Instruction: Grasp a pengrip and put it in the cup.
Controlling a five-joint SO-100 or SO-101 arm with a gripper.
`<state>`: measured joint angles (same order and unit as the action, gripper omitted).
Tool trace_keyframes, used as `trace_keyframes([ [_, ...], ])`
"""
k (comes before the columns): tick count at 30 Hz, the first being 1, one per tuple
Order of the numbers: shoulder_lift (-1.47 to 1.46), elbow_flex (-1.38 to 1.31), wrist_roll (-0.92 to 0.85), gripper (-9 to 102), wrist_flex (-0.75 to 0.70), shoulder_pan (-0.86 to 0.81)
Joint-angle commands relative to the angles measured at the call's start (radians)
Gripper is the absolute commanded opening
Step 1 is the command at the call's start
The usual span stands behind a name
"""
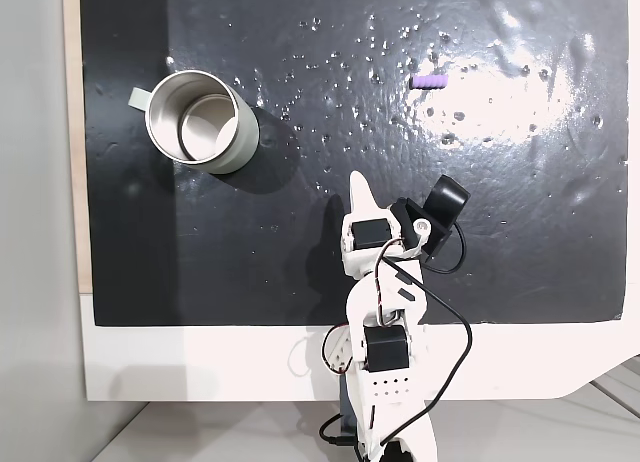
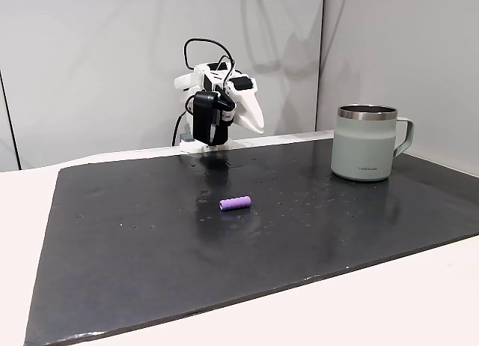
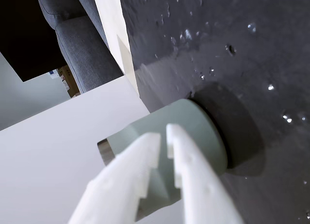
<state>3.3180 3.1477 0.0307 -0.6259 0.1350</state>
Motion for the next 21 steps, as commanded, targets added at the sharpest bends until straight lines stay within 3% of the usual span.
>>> trace_keyframes([
  [1,0.018,0.041,0.005,0,-0.005,0.020],
  [15,0.018,0.034,-0.005,0,-0.008,0.028],
  [21,0.015,-0.152,-0.020,0,-0.132,0.060],
])
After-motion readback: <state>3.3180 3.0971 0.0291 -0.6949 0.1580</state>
